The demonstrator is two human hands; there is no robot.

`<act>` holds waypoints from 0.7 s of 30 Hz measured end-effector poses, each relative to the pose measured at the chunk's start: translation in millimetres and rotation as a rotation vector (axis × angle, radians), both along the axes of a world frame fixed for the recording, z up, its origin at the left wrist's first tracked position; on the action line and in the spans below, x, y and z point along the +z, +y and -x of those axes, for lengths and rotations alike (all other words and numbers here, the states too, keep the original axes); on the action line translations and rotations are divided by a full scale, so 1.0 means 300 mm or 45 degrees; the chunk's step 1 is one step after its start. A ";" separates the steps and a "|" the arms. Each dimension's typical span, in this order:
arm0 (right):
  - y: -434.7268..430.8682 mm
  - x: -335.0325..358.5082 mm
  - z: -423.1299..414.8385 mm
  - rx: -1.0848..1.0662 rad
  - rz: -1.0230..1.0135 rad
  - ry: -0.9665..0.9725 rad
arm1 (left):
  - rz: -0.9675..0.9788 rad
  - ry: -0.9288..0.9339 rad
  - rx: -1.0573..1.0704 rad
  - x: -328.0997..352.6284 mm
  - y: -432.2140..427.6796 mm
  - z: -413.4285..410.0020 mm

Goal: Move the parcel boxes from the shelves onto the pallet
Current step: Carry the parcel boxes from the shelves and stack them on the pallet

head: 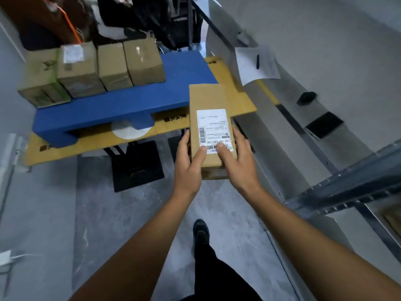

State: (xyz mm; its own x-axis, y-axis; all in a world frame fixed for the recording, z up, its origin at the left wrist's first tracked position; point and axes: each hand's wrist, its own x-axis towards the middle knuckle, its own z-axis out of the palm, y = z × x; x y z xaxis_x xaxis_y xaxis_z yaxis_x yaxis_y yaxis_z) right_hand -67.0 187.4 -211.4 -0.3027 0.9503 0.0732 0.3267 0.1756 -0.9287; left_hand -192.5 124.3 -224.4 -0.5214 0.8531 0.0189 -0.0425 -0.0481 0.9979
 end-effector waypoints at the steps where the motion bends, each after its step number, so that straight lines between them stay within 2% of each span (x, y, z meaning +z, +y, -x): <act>1: 0.066 -0.002 0.048 0.029 -0.003 0.019 | 0.002 0.011 0.018 0.002 0.058 0.044; 10: 0.581 0.017 0.414 0.146 0.059 0.062 | 0.092 -0.003 0.120 0.020 0.528 0.397; 15: 0.772 0.010 0.562 0.114 0.110 0.046 | 0.151 0.067 0.141 0.000 0.714 0.567; 21: 1.042 -0.042 0.717 0.026 0.125 -0.013 | 0.169 0.169 0.302 -0.040 0.969 0.831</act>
State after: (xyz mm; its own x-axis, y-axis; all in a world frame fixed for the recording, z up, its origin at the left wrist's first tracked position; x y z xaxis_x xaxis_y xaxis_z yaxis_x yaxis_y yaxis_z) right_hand -282.1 499.9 -223.9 -0.3226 0.9463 -0.0231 0.3333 0.0907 -0.9385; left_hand -441.9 414.9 -236.3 -0.7068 0.7074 -0.0034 0.0854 0.0901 0.9923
